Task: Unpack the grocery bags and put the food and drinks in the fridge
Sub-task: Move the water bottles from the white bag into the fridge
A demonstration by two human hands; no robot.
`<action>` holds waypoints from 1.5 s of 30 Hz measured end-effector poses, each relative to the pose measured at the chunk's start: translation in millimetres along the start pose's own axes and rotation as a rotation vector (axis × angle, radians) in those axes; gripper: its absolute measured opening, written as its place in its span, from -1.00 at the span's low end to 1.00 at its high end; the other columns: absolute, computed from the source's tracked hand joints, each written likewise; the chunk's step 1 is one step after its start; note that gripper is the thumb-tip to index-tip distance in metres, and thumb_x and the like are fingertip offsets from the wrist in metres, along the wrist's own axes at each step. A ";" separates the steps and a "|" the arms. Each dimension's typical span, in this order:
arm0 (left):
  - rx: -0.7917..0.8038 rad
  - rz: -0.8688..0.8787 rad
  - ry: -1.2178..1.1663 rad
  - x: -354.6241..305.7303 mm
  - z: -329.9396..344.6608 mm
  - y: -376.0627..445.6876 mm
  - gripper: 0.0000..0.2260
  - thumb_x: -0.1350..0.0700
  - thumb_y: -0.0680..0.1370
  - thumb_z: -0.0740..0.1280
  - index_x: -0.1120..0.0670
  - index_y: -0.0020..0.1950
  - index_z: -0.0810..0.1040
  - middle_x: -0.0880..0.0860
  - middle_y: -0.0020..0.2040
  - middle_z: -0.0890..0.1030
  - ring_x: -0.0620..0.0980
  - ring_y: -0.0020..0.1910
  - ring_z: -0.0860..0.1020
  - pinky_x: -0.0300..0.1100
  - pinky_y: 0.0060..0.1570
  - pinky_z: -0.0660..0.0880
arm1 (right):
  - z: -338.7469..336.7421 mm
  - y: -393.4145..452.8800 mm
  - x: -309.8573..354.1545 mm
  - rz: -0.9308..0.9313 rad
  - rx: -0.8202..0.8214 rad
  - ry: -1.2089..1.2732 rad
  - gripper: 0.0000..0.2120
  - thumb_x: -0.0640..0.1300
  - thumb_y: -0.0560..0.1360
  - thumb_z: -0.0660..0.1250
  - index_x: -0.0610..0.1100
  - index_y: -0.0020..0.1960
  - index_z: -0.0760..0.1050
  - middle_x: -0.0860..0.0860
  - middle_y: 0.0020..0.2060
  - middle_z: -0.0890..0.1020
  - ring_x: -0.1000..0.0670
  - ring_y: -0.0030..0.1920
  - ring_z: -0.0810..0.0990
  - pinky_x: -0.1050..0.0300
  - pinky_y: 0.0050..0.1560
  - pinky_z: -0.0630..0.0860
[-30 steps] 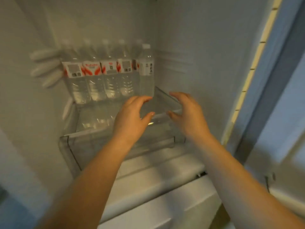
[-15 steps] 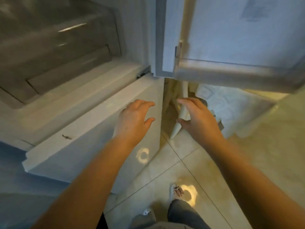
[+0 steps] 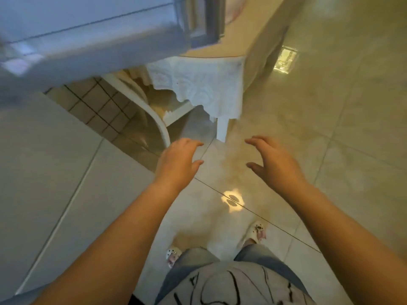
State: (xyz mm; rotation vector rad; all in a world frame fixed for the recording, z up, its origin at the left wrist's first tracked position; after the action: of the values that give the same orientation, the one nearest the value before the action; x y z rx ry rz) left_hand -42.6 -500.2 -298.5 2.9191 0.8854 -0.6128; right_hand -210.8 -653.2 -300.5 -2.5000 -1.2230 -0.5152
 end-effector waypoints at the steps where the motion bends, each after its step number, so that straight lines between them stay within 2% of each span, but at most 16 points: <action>1: 0.018 0.024 0.005 -21.1 9.6 16.2 -0.61 0.02 0.51 0.36 0.01 0.33 0.43 0.00 0.25 0.49 0.04 0.24 0.44 -0.04 0.17 0.42 | -11.1 0.6 -24.9 0.023 -0.007 -0.005 -0.46 -0.10 0.44 0.41 0.00 0.37 0.35 0.01 0.35 0.38 -0.08 0.31 0.38 -0.04 0.11 0.48; 6: 0.048 0.079 0.008 -102.4 38.3 84.0 -0.60 0.01 0.53 0.34 0.00 0.35 0.40 0.01 0.27 0.48 0.04 0.24 0.44 -0.05 0.16 0.42 | -64.5 18.4 -117.3 0.110 -0.024 -0.026 -0.45 -0.08 0.43 0.42 0.00 0.38 0.34 0.00 0.36 0.37 -0.07 0.33 0.36 0.01 0.16 0.40; 11: 0.034 0.069 0.002 -135.9 45.2 138.9 -0.61 0.03 0.52 0.35 0.02 0.33 0.42 0.03 0.25 0.49 0.05 0.22 0.46 -0.05 0.12 0.45 | -99.1 62.4 -161.6 0.083 -0.035 -0.030 -0.46 -0.07 0.45 0.40 0.02 0.38 0.32 0.01 0.37 0.36 -0.04 0.35 0.34 0.00 0.18 0.42; 20: -0.067 0.021 -0.086 -151.8 52.8 292.9 -0.64 0.03 0.52 0.35 0.02 0.30 0.45 0.04 0.21 0.51 0.04 0.19 0.46 -0.07 0.09 0.43 | -147.0 214.8 -201.8 -0.029 -0.037 -0.071 -0.47 -0.06 0.46 0.39 0.03 0.38 0.32 0.02 0.37 0.35 -0.04 0.35 0.33 -0.03 0.15 0.46; 26: -0.134 -0.072 -0.120 -137.5 24.6 412.3 -0.64 0.04 0.50 0.37 0.02 0.28 0.47 0.05 0.20 0.51 0.07 0.19 0.46 -0.02 0.12 0.43 | -186.7 334.1 -206.3 -0.115 0.043 -0.114 -0.48 -0.05 0.48 0.36 0.02 0.39 0.30 0.04 0.38 0.35 -0.02 0.33 0.34 0.03 0.17 0.42; 32: -0.231 -0.135 -0.097 -124.9 0.6 482.0 -0.65 0.04 0.49 0.38 0.01 0.26 0.48 0.02 0.17 0.53 0.05 0.16 0.49 0.00 0.08 0.47 | -208.1 440.1 -200.3 -0.250 0.067 -0.080 -0.48 -0.07 0.47 0.38 0.00 0.39 0.33 0.02 0.37 0.36 -0.04 0.34 0.35 0.07 0.24 0.35; 38: -0.322 -0.398 -0.077 -103.1 -14.7 526.0 -0.64 0.03 0.50 0.37 0.01 0.28 0.47 0.00 0.20 0.52 0.04 0.18 0.48 -0.06 0.07 0.44 | -206.0 559.2 -187.0 -0.487 0.180 -0.025 -0.50 -0.09 0.46 0.38 0.00 0.37 0.35 0.04 0.36 0.37 0.00 0.34 0.34 0.17 0.28 0.28; 42: -0.373 -0.637 -0.099 -101.6 -30.0 559.9 -0.63 -0.01 0.53 0.34 -0.03 0.32 0.43 -0.02 0.28 0.48 0.01 0.24 0.44 -0.11 0.18 0.39 | -217.1 633.8 -172.8 -0.687 0.218 -0.001 -0.49 -0.12 0.42 0.44 -0.04 0.33 0.40 0.02 0.32 0.43 -0.03 0.32 0.39 0.10 0.24 0.38; 45: -0.435 -0.750 -0.092 -106.0 -46.2 584.6 -0.62 -0.02 0.53 0.33 -0.03 0.33 0.43 -0.02 0.29 0.47 0.00 0.24 0.44 -0.12 0.19 0.39 | -227.2 683.5 -152.6 -0.825 0.212 -0.024 -0.48 -0.10 0.40 0.46 -0.03 0.32 0.41 0.01 0.32 0.45 -0.03 0.30 0.42 0.11 0.21 0.41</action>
State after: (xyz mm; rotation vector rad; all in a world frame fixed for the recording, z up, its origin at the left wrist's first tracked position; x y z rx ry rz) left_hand 208.9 -1039.3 -264.7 2.1087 1.8353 -0.4761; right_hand 208.1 -1256.3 -246.9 -1.7484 -2.1739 -0.4919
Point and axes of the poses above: each hand's wrist, its own y-axis towards the middle knuckle, its own z-axis out of the palm, x = y × z, the point moved 1 cm from there along y, towards the middle knuckle
